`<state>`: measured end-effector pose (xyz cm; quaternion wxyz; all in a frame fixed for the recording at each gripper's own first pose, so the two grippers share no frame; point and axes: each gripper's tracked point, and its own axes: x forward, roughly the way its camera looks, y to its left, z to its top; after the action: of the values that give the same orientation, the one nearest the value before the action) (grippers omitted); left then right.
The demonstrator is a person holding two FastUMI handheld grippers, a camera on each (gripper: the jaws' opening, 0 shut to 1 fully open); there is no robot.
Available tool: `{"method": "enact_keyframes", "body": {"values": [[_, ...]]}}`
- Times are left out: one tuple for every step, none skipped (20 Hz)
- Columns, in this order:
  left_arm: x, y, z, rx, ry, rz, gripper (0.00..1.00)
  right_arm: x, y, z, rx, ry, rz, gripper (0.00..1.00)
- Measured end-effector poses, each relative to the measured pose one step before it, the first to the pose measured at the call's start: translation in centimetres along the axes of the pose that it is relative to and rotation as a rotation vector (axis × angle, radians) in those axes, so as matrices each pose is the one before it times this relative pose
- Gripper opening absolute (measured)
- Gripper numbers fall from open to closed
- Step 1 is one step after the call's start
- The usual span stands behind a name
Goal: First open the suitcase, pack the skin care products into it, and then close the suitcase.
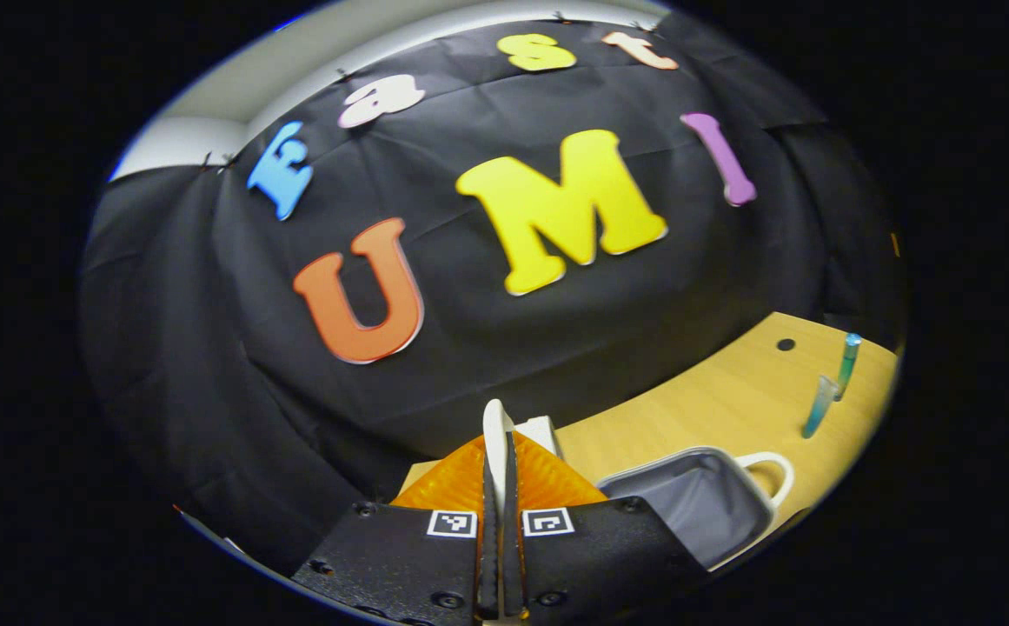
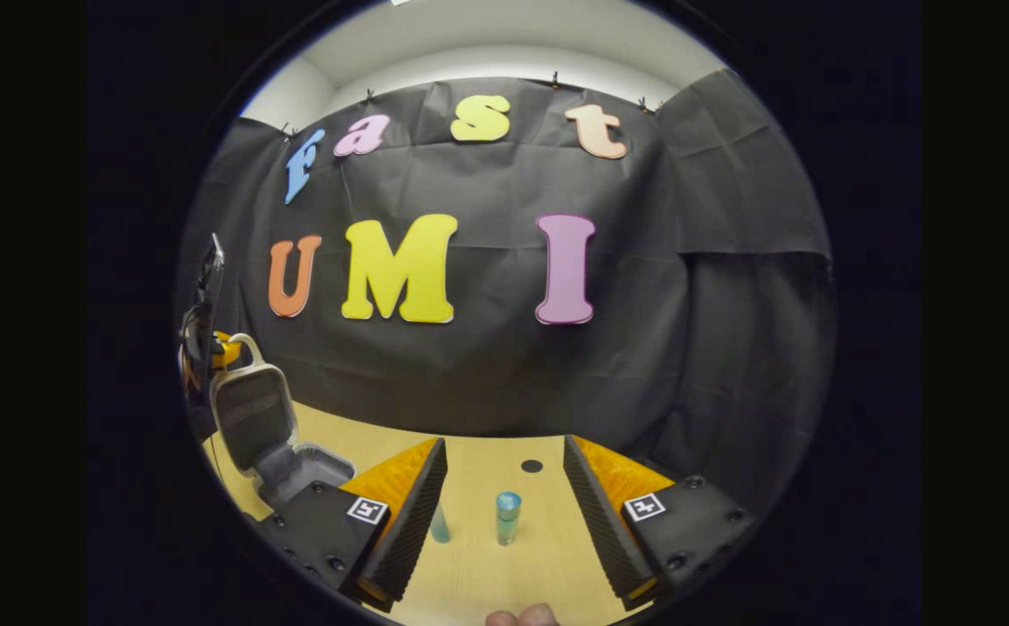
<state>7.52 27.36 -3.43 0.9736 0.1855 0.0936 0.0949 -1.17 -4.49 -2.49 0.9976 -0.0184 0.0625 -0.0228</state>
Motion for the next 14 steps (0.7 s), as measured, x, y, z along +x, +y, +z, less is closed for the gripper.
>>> {"method": "enact_keyframes", "body": {"values": [[0.684,2.353,-2.186,-0.03514,0.01325,0.03996,0.05,-0.142,0.749,0.104,-0.01093,0.00088,0.00434,0.79],[0.766,2.291,-1.989,-0.02062,0.01485,0.02984,0.05,-0.096,0.514,-0.015,-0.01415,0.00288,-0.00059,0.8],[0.783,1.892,-2.047,-0.01373,0.01517,0.02187,0.05,-0.157,0.499,-0.074,-0.01395,0.00646,-0.00233,0.8],[0.883,1.418,-2.177,-0.01451,0.02174,0.01418,0.05,-0.21,0.491,-0.12,-0.01457,0.00595,-0.00255,0.8],[0.848,1.141,-2.417,-0.02619,0.04,0.01358,0.05,-0.148,0.405,-0.09,-0.02858,0.00749,-0.00206,0.8],[0.626,1.147,-2.61,-0.03454,0.03711,0.00926,0.05,-0.189,0.424,-0.128,-0.03144,0.00432,-0.00119,0.8],[0.821,0.67,-2.179,-0.04777,0.03079,0.00366,0.06,-0.117,0.281,0.022,-0.02445,0.00444,-0.00036,0.8],[1.448,0.511,-1.359,-0.04486,0.03698,-0.00021,0.05,-0.04,0.135,-0.063,-0.01737,0.00592,-0.00243,0.8],[1.233,0.401,-1.663,-0.04217,0.04322,-0.00133,0.05,-0.087,0.235,-0.01,-0.01326,0.00663,-0.00161,0.8],[1.213,0.13,-1.734,-0.04065,0.04967,-0.00079,0.05,0.052,0.344,-0.047,-0.01491,0.0038,-0.00111,0.79],[0.872,-0.07,-1.902,-0.05082,0.05421,-0.00029,0.06,0.048,0.429,0.045,-0.01941,0.00573,0.00307,0.79],[0.902,-0.297,-1.642,-0.05516,0.04044,-0.0038,0.07,0.038,0.535,0.055,-0.01737,0.00264,0.00441,0.79],[0.628,-0.559,-0.859,-0.05275,0.02418,-0.01634,0.09,-0.04,0.355,0.285,-0.01081,-0.00245,0.00606,0.79],[0.027,0.147,-0.674,-0.03938,0.01181,0.00443,0.1,-0.031,0.352,0.231,-0.00372,-0.0043,0.00668,0.8]]}}
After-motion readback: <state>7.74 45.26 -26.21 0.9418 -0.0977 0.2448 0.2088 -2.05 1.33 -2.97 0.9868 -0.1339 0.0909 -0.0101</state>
